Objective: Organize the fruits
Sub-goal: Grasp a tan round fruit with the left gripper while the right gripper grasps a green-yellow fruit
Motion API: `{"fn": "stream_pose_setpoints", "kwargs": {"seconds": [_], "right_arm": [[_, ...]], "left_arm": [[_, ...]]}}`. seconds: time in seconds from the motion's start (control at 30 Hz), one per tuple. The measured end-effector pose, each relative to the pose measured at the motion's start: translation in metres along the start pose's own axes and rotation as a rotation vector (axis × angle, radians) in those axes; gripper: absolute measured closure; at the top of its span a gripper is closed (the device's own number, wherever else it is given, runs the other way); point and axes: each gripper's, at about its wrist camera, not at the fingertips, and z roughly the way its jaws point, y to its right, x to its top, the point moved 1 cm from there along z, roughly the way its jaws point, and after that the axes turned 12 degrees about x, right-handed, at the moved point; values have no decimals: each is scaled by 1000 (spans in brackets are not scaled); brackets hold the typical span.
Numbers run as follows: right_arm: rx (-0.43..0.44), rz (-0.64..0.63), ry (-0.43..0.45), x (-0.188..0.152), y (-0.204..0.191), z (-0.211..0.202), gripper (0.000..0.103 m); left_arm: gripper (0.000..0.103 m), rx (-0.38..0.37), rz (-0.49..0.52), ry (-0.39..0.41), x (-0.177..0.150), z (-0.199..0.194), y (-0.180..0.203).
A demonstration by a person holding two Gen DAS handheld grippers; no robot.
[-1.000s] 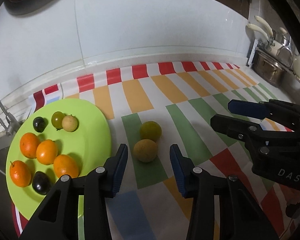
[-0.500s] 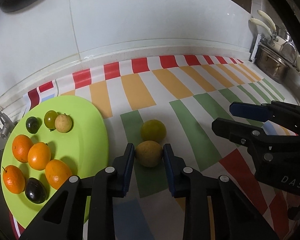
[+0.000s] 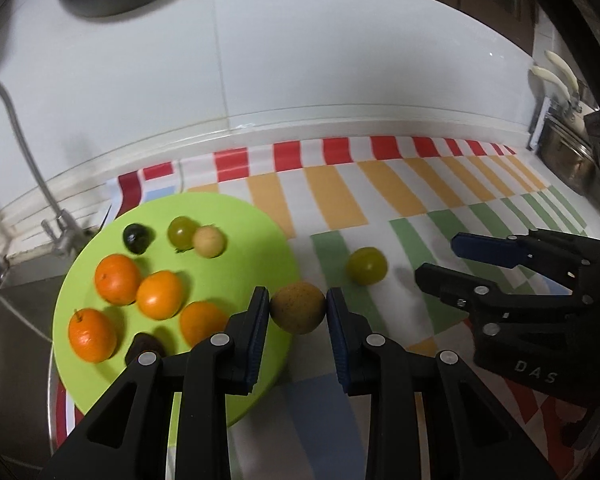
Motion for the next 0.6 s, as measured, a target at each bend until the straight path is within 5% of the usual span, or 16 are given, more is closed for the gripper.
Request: {"fn": "stream_pose_setpoints", "kwargs": {"seconds": [0.5, 0.6], "right_arm": [[30, -63, -50, 14, -20, 44, 59], [27, -68, -54, 14, -22, 47, 66]], "left_arm": [[74, 4, -77, -1, -5, -2, -22], [74, 7, -82, -2, -5, -2, -24]]}}
